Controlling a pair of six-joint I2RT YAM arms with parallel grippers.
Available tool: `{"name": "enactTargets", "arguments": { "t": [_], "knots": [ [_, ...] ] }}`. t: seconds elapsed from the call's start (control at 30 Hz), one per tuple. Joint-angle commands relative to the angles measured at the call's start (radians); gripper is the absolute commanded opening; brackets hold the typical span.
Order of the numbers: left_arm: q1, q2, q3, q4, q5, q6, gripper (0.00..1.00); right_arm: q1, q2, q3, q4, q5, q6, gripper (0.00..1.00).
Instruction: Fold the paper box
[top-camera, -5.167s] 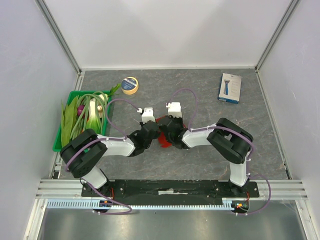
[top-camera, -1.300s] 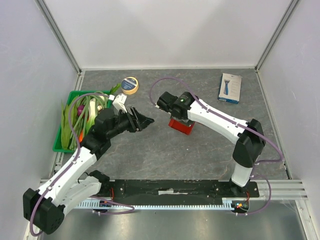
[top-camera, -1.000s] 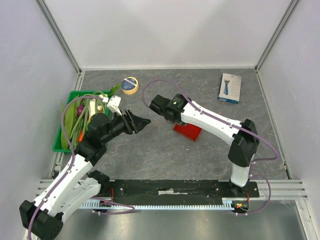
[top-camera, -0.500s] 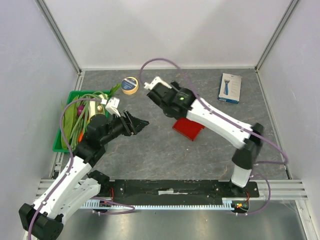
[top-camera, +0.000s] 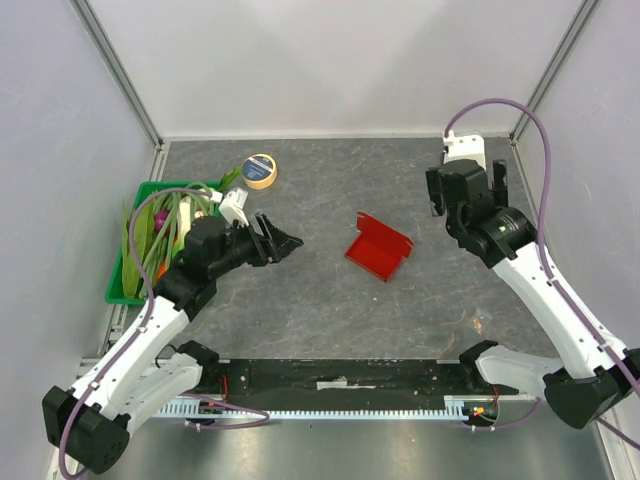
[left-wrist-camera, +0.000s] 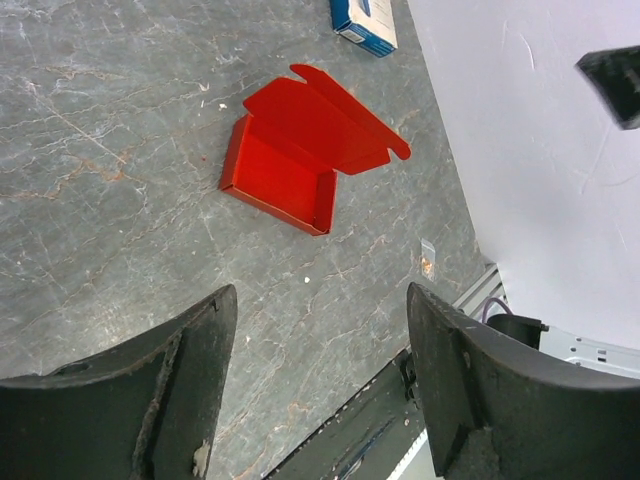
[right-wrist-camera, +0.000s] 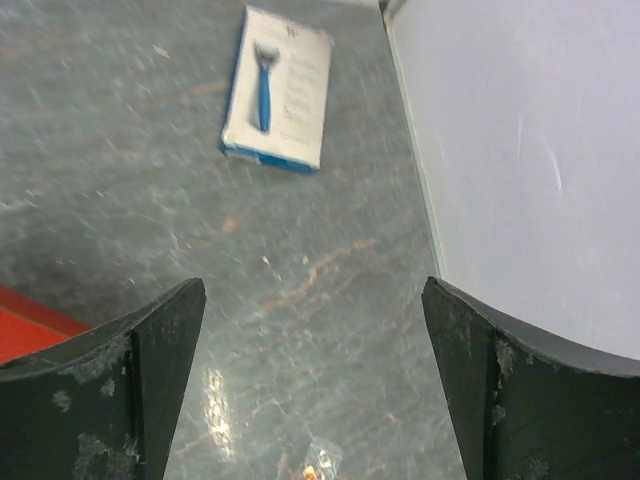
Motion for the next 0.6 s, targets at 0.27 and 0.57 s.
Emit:
{"name": "enactTargets", "arguments": {
  "t": [0.27, 0.57],
  "knots": [
    [0.005, 0.154, 0.096, 0.126, 0.251, 0.126, 0.87, -0.613, -0.012, -0.315, -0.034, -0.526, 0.223, 0.98],
    [-0.255, 0.130, 0.156, 0.045, 0.045, 0.293, 0.90, -0.923, 0.123, -0.419, -0.126, -0.605, 0.419, 0.98]
  ]
}}
